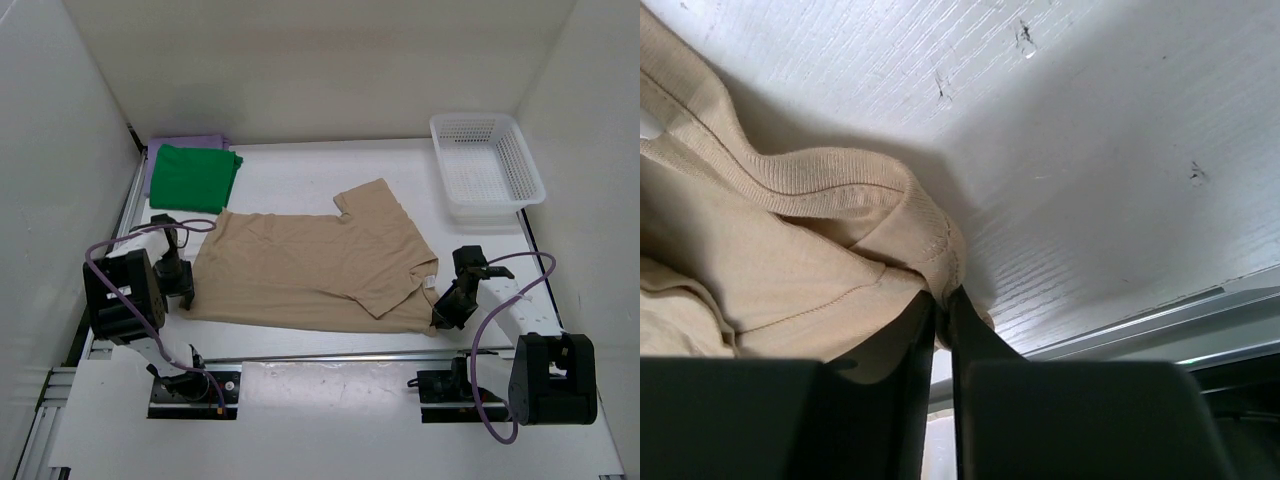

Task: Fold and stack the t-shirts
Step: Fold the flattened tshirt in 1/3 of the way

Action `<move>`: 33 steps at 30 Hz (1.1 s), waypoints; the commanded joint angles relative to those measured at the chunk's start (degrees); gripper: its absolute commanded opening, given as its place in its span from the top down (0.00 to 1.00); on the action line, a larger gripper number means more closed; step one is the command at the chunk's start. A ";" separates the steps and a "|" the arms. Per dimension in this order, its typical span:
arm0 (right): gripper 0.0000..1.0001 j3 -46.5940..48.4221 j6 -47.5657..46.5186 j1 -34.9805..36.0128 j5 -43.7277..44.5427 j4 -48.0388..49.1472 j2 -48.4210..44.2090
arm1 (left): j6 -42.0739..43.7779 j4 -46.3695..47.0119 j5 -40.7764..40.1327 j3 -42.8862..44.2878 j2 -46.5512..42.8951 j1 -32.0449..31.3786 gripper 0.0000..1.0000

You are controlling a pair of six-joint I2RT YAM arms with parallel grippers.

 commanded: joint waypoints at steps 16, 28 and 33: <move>0.97 2.08 7.13 -2.39 14.74 -9.37 -8.04 | 0.21 -7.44 17.38 5.17 2.50 -2.86 0.29; 0.11 24.32 -9.10 4.35 7.20 3.09 -2.66 | 0.21 2.55 10.17 24.01 -1.47 -5.32 0.26; 0.10 67.86 -20.10 9.56 6.21 -6.02 34.40 | 0.21 5.93 14.56 36.52 15.46 -7.17 0.27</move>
